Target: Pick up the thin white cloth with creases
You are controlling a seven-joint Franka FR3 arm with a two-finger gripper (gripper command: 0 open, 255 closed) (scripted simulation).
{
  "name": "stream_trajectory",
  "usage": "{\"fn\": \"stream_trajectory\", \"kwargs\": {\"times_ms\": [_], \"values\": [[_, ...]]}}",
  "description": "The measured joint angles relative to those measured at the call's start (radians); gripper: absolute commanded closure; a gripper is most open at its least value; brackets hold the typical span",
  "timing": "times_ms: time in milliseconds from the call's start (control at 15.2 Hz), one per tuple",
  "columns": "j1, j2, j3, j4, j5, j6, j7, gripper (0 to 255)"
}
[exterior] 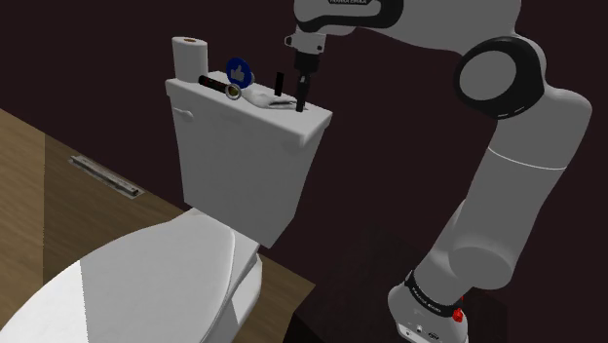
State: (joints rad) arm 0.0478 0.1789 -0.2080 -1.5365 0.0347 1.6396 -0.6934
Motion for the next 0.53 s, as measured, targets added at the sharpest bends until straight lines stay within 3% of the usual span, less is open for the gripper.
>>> {"fn": "stream_trajectory", "kwargs": {"times_ms": [528], "values": [[0.001,0.003,0.002,0.014,0.002,-0.022,0.000,255]]}}
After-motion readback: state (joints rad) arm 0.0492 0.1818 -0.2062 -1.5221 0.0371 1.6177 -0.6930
